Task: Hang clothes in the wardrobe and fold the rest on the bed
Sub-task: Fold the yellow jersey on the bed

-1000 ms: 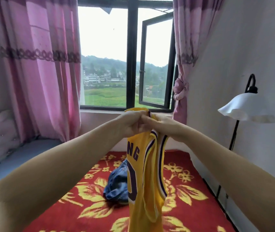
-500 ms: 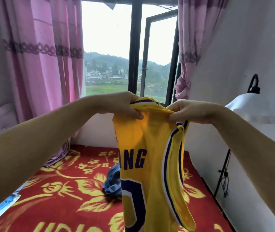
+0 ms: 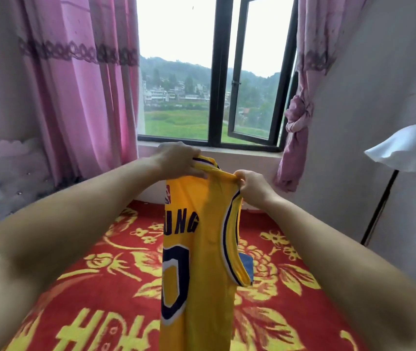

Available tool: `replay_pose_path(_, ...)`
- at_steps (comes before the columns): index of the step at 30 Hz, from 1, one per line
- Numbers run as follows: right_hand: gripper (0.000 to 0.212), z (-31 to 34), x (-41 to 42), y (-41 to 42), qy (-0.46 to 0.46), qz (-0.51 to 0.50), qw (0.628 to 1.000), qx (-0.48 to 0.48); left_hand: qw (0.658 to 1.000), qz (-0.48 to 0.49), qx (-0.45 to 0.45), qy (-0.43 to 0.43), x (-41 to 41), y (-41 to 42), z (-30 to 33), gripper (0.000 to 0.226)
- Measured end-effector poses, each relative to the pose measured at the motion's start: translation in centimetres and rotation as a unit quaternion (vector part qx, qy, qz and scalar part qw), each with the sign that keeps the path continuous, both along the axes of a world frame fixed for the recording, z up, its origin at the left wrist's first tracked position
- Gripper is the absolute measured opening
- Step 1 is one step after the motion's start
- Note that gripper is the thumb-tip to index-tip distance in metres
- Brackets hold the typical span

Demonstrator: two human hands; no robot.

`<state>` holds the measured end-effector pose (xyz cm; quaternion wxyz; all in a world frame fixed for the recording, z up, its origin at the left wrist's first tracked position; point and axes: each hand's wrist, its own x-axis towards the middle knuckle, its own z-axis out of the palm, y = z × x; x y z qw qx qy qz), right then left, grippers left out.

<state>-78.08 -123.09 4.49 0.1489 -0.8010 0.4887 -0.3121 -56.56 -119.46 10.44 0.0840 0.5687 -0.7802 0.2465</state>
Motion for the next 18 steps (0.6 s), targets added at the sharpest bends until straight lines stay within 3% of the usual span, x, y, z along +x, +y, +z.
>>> replay_pose_path(5, 0.026, 2.3, 4.0, -1.4, -0.050, 0.031, 0.992, -0.109, 0.986, -0.058, -0.142, -0.059, 3.3, 1.6, 3.5, 0.059)
replay_pose_path(9, 0.024, 1.8, 4.5, -1.5, -0.063, 0.133, 0.986, -0.073, 0.977, -0.116, -0.168, -0.058, 3.8, 4.8, 1.4, 0.057)
replay_pose_path(12, 0.019, -2.8, 3.9, -0.2, -0.017, 0.196, 0.980, -0.028, 0.982, -0.132, -0.131, -0.032, 3.1, 7.4, -4.7, 0.046)
replay_pose_path(15, 0.032, -11.1, 2.7, 1.3, 0.084, 0.259, 0.962, 0.000, 0.991, -0.107, -0.068, 0.030, 1.8, 9.9, -14.5, 0.034)
replay_pose_path(18, 0.032, -22.0, 0.9, 3.5, 0.171, 0.292, 0.937, 0.089, 0.981, -0.040, 0.149, 0.115, -0.5, 13.1, -27.0, 0.027)
